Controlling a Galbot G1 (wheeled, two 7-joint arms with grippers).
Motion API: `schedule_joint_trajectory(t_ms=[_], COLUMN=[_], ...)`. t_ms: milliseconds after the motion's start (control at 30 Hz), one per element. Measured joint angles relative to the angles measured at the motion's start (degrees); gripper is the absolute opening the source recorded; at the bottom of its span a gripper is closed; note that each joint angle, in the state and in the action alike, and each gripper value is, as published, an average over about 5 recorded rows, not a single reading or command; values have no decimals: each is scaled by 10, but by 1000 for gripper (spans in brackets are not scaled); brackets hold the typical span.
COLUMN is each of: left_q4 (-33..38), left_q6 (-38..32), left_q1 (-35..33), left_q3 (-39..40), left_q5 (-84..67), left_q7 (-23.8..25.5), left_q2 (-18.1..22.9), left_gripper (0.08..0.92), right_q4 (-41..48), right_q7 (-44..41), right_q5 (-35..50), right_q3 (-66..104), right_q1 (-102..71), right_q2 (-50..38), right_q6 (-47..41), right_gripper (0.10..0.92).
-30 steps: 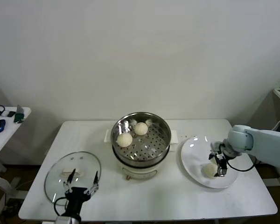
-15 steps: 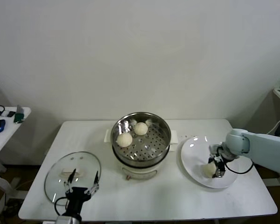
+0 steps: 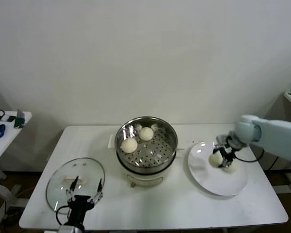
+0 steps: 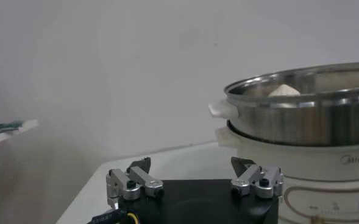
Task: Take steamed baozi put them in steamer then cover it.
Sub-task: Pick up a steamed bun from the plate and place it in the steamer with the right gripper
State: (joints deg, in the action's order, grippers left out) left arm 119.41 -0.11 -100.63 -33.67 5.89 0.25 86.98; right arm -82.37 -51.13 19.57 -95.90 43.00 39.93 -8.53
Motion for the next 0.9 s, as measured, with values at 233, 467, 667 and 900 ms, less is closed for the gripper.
schedule_joint_trajectory(t_ms=[233,467,667,900], left_q4=[6,8,11,12], left_q6=[1,0,-2,-4], left_q1=[-3,-6,-8,-12], left_q3=[0,-2,-1,-5], left_q5=[2,1,1,-4], left_q7=[0,-1,-2,-3], left_q2=[0,0,1,2], left_gripper=[823,823,823,823], right_q4=[-65,-131,-141,-113], right_q7=[-10,-1,11,26], right_q5=[16,-24,-91,-166], right_q3=[-23,-25,-22,-19], right_q1=[135,179,156,103], right_q2=[75,154,218,282], right_q6=[89,152,190,219], right_gripper=[714,700,681,679])
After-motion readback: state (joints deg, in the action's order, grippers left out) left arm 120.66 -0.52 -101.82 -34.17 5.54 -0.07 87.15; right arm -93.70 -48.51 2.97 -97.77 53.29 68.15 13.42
